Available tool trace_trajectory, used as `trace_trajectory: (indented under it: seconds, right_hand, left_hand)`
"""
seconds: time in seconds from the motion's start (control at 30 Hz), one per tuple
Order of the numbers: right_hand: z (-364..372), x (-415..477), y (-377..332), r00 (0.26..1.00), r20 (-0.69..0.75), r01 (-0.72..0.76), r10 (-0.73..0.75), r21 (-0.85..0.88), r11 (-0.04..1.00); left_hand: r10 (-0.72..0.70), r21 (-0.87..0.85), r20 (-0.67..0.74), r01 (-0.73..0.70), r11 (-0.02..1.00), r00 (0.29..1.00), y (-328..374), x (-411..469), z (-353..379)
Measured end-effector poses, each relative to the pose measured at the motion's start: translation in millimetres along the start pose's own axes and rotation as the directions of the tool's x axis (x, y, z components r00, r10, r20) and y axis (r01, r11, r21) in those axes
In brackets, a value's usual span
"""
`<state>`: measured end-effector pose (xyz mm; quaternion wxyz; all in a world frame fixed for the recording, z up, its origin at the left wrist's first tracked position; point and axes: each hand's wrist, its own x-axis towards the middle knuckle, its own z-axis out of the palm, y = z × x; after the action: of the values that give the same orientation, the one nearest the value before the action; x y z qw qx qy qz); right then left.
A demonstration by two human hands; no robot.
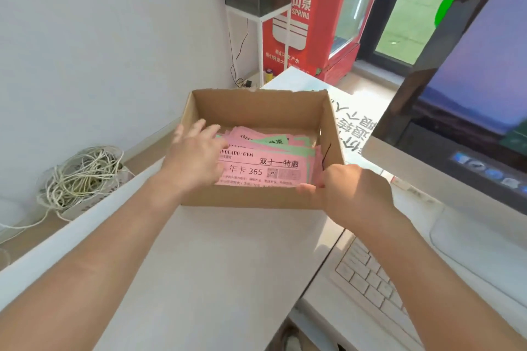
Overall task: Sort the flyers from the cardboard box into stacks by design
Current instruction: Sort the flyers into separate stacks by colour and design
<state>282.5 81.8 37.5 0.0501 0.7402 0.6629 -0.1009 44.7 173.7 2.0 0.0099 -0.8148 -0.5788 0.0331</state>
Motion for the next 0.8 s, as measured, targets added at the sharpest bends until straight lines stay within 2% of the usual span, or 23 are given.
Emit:
trace_trajectory:
  seconds: [0.1, 0.13, 0.2, 0.27, 0.37, 0.43, 0.5, 0.6, 0.67, 0.73, 0.8]
  right_hand:
    - [-23, 34, 2, 0.983, -0.038, 0.181, -0.178, 0.088, 0.980]
    - [-27, 51, 1, 0.976, 0.001, 0.214, -0.216, 0.132, 0.968]
    - [-21, 83, -7, 0.955, 0.111, 0.256, -0.275, 0.164, 0.953]
    - [-4, 113, -17, 0.933, 0.197, 0.278, -0.301, 0.137, 0.951]
    - [17, 147, -27, 0.894, 0.344, 0.288, -0.286, 0.049, 0.957]
    - [23, 159, -31, 0.876, 0.386, 0.306, -0.288, 0.018, 0.952]
    - [26, 165, -33, 0.878, 0.385, 0.314, -0.284, -0.016, 0.949]
    - [25, 166, -37, 0.898, 0.356, 0.297, -0.258, -0.057, 0.953]
    - [22, 164, -38, 0.906, 0.338, 0.292, -0.256, -0.060, 0.954]
    - [20, 163, -37, 0.919, 0.260, 0.319, -0.296, -0.048, 0.947]
    - [17, 162, -36, 0.911, 0.199, 0.363, -0.360, 0.023, 0.931]
  left_hand:
    - [0.121, -0.238, 0.158, -0.081, 0.968, 0.980, 18, 36, -11]
    - [0.167, -0.238, 0.222, -0.113, 0.965, 0.961, 25, 50, -10]
    - [0.234, -0.141, 0.346, -0.196, 0.970, 0.908, 35, 73, -3]
    - [0.190, -0.031, 0.470, -0.199, 0.979, 0.862, 38, 90, 7]
    - [0.147, 0.039, 0.546, -0.201, 0.979, 0.825, 39, 106, 11]
    - [0.160, 0.065, 0.572, -0.239, 0.969, 0.805, 41, 112, 11]
    - [0.156, 0.099, 0.585, -0.261, 0.960, 0.796, 42, 119, 11]
    - [0.144, 0.177, 0.547, -0.282, 0.943, 0.825, 43, 124, 11]
    - [0.163, 0.229, 0.472, -0.300, 0.926, 0.866, 44, 121, 6]
    - [0.220, 0.258, 0.358, -0.322, 0.911, 0.908, 42, 117, 1]
    - [0.225, 0.193, 0.296, -0.289, 0.938, 0.928, 37, 109, -3]
